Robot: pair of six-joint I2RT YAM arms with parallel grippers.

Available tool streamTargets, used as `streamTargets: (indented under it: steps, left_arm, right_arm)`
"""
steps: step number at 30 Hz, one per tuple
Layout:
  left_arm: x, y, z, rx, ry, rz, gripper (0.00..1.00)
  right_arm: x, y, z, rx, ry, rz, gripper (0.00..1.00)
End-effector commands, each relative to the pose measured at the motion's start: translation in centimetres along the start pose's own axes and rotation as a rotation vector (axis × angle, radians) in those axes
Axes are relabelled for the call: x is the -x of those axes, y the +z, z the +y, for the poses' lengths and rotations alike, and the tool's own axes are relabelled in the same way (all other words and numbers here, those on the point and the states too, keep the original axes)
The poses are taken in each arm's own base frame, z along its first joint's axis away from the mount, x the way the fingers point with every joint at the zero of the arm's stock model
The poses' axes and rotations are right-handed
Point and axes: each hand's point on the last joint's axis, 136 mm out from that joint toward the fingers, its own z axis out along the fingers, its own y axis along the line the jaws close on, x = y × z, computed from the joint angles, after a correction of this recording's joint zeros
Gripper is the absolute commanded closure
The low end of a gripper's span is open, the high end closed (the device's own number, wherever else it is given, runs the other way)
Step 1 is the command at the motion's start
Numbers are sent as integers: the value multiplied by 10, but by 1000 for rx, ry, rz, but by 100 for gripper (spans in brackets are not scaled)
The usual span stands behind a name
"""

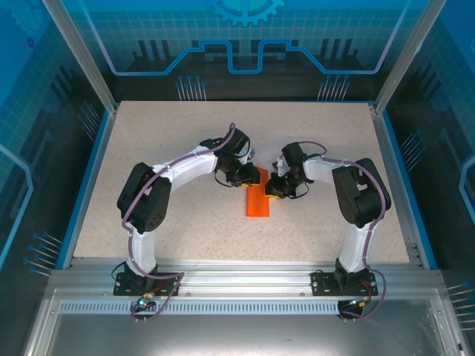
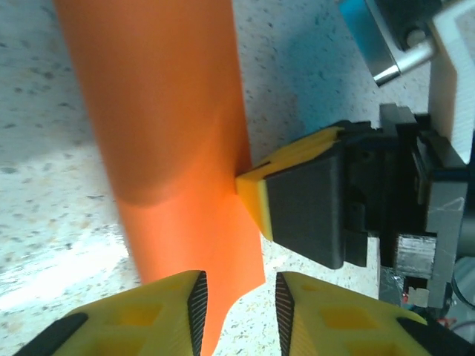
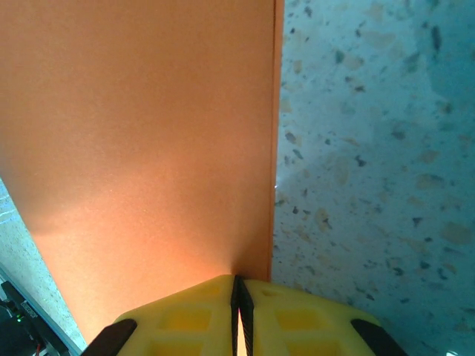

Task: Fold a paper plane with a square sheet of paper (fold left side to right side)
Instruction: First fold the square sheet of paper in half at the center of the table.

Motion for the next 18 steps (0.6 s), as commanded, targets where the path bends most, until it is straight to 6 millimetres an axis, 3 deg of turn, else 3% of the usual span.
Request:
streamTargets:
  steps: [1,6,18]
  left_arm:
    - [-12,23,-1,-52,-21,80,68]
    - [-15,37,13,-25,-41,96,69]
    - [-32,52,82,137,-115,128,71]
  right_arm:
    - [-17,23,-38,-137,44,66,87]
    - [-18,22,-39,-144,45,66,87]
    - [-22,23,-47,-178,44,77,87]
